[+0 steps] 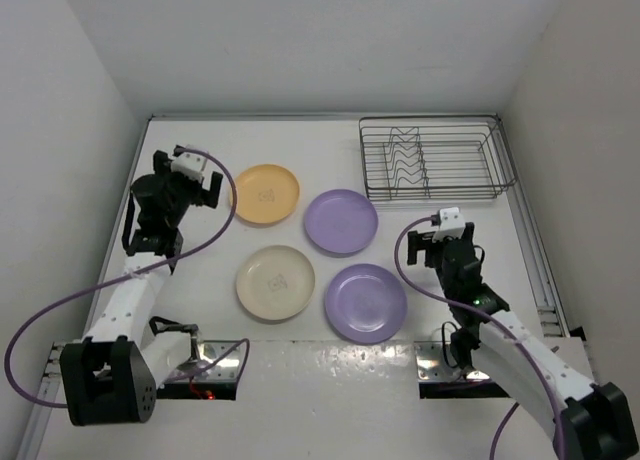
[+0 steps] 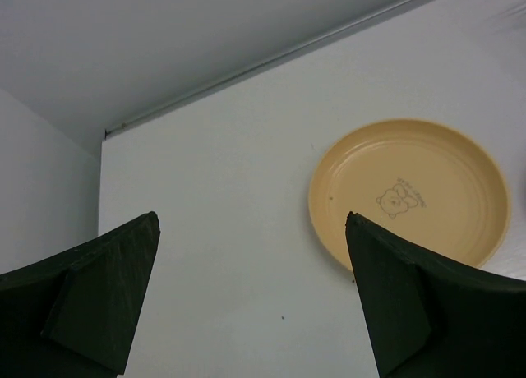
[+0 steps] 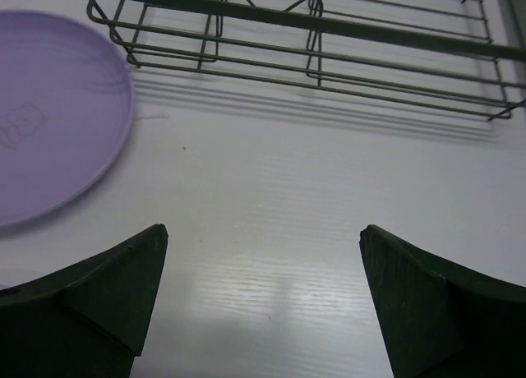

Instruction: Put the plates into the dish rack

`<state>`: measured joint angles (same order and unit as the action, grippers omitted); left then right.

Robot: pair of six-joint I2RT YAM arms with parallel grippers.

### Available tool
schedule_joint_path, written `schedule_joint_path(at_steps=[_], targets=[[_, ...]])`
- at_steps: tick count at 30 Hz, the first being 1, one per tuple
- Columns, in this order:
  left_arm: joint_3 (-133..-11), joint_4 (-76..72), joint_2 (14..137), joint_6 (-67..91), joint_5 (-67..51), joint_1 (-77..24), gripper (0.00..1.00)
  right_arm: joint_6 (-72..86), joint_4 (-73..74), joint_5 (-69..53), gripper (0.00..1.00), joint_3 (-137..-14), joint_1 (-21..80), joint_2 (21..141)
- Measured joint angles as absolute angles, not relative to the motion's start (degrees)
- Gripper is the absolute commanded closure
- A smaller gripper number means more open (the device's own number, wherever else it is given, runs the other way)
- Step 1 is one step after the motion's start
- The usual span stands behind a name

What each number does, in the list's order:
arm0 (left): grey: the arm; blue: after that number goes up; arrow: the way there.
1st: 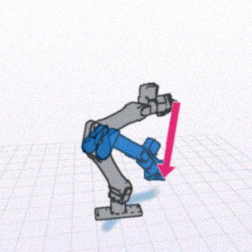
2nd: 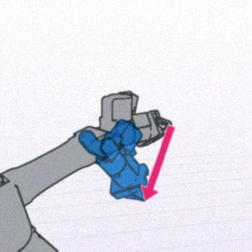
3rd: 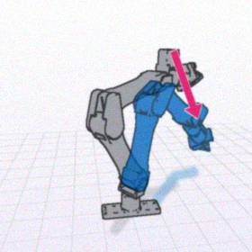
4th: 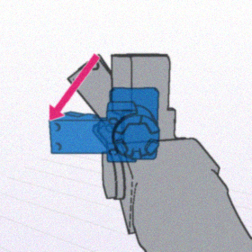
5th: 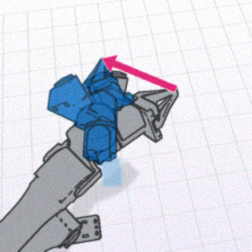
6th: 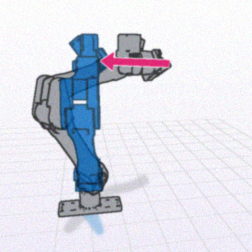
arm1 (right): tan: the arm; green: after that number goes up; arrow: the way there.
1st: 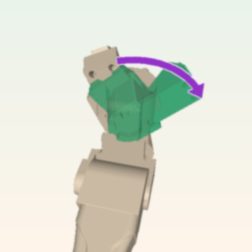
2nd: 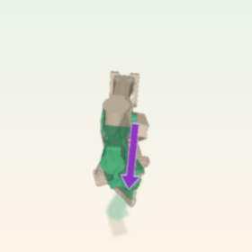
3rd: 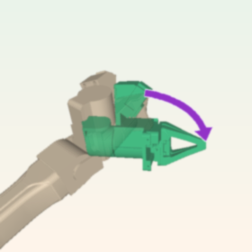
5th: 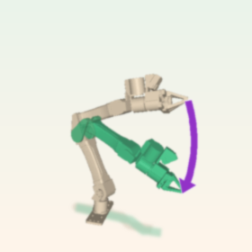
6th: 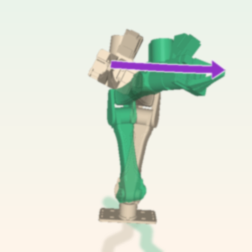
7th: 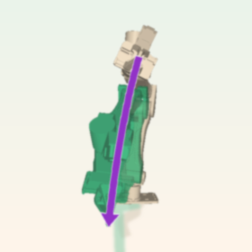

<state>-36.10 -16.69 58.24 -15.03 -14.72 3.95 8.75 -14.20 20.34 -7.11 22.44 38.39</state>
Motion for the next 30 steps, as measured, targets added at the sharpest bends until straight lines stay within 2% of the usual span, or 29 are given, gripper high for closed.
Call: schedule_joint_path(at_steps=[5, 8, 9, 10, 11, 14, 16, 17, 19, 26, 30], targets=[[-50.3, -0.4, 64.6, -9.9, -11.6, 3.8, 0.0, 1.5, -0.3, 26.3, 0.0, -17.1, 25.3, 37.1], [-62.5, 9.6, 74.3, -7.5, -17.5, 4.6, 0.03, 5.1, 2.9, 25.8, 0.02, -25.8, 24.4, 39.4], [-66.7, 13.3, 78.7, -7.1, -19.8, 4.8, 0.04, 6.1, 4.4, 21.5, 0.04, -28.8, 23.2, 40.6], [-71.6, 18.2, 83.1, -7.0, -22.0, 5.0, 0.1, 7.2, 5.6, 16.9, 0.04, -32.5, 21.6, 42.2], [-77.0, 24.2, 87.8, -7.1, -23.6, 5.1, 0.1, 8.5, 7.1, 13.1, 0.07, -36.2, 20.3, 44.1], [-98.4, 41.3, 105.5, -8.8, -28.0, 5.4, 0.19, 14.2, 13.2, 3.9, 0.16, -50.4, 17.0, 54.1], [-111.2, 49.1, 116.1, -9.9, -29.0, 5.2, 0.2, 17.5, 14.4, -0.4, 0.12, -55.4, 15.7, 59.9], [-113.3, 50.3, 118.8, -10.1, -28.7, 5.0, 0.21, 19.1, 14.7, -1.7, 0.08, -55.9, 15.4, 61.7], [-111.7, 52.0, 121.1, -9.4, -27.4, 4.9, 0.2, 22.3, 15.9, -3.3, 0.07, -54.8, 15.3, 63.9], [-106.0, 52.6, 125.9, -5.5, -21.1, 4.2, 0.22, 27.1, 16.8, -4.5, 0.06, -47.1, 18.1, 64.0], [-102.8, 50.6, 128.5, -5.0, -19.7, 4.1, 0.26, 27.0, 16.5, -3.0, 0.11, -46.8, 20.8, 63.7]])
